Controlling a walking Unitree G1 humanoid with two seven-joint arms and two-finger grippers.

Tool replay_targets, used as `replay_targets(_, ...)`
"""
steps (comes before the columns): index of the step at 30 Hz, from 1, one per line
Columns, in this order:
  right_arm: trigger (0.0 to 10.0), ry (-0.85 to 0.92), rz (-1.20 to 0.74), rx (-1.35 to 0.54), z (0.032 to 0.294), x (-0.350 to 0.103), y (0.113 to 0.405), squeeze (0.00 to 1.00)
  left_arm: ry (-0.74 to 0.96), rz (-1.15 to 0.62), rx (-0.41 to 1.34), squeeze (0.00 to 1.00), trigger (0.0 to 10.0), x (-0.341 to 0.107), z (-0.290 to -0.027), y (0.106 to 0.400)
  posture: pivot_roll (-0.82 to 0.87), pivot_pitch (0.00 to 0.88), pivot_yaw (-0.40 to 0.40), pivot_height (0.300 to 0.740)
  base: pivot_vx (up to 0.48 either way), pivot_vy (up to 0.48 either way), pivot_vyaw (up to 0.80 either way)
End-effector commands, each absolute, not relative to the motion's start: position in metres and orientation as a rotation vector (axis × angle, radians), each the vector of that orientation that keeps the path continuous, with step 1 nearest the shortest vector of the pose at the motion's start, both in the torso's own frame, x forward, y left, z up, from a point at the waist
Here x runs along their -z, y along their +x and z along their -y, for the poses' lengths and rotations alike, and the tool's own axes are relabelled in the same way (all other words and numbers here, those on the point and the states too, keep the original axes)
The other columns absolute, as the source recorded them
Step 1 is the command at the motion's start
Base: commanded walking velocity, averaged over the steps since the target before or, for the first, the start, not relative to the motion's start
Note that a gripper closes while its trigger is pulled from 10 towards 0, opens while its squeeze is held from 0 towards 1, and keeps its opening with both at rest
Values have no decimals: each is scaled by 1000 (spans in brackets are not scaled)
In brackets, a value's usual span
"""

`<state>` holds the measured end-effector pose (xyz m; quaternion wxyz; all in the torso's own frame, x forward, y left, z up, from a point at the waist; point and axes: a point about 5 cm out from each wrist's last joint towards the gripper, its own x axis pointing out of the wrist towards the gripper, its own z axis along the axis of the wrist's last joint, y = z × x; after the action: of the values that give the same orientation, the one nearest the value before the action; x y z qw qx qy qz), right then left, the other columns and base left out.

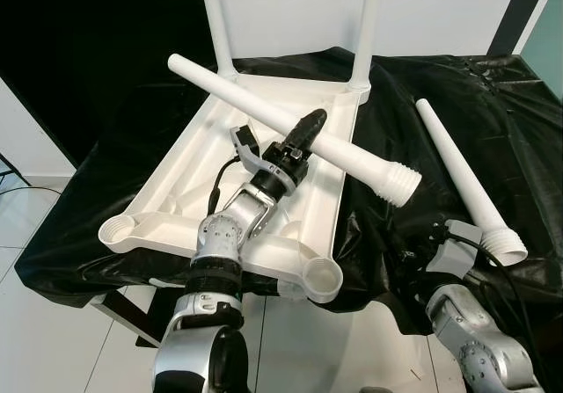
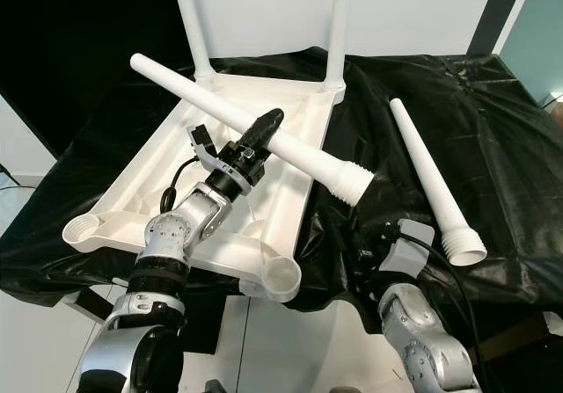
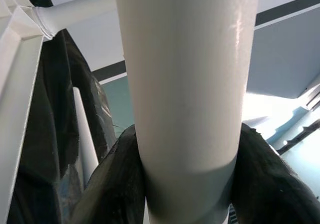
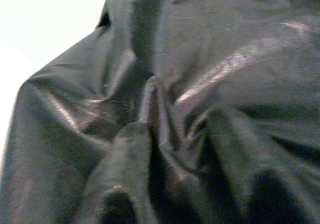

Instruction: Building children table

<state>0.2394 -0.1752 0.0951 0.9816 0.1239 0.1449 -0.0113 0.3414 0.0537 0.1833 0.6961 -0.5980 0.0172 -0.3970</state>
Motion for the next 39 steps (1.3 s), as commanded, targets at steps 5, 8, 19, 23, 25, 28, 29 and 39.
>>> replay_targets(5, 0, 262, -469, 69, 181, -71, 230, 0, -1343, 132, 1133, 0, 0, -196, -46, 328, -210, 10, 59, 740, 0, 0, 0)
replay_targets(8, 0, 257, -496, 120, 188, -69, 227, 0, -1339, 130, 1140, 0, 0, -196, -44, 327, -218, 12, 61, 740, 0, 0, 0)
replay_targets(19, 0, 187, -488, 500, 232, -81, 198, 0, -1336, 114, 1157, 0, 0, -196, -38, 326, -243, 22, 58, 740, 0, 0, 0)
replay_targets(23, 0, 153, -467, 661, 239, -86, 169, 0, -1331, 100, 1161, 0, 0, -193, -36, 324, -261, 30, 55, 740, 0, 0, 0)
replay_targets(25, 0, 141, -468, 696, 241, -86, 161, 0, -1330, 96, 1162, 0, 0, -192, -36, 324, -265, 32, 56, 740, 0, 0, 0)
replay_targets(28, 0, 120, -472, 757, 248, -86, 151, 0, -1328, 89, 1164, 0, 0, -191, -35, 323, -270, 33, 57, 740, 0, 0, 0)
replay_targets(29, 0, 102, -469, 800, 254, -87, 148, 0, -1327, 87, 1165, 0, 0, -191, -34, 324, -272, 34, 58, 740, 0, 0, 0)
replay_targets(39, 10000, -76, -340, 793, 260, -115, 177, 1000, -1316, 80, 1154, 0, 0, -189, -32, 324, -255, 26, 45, 740, 0, 0, 0)
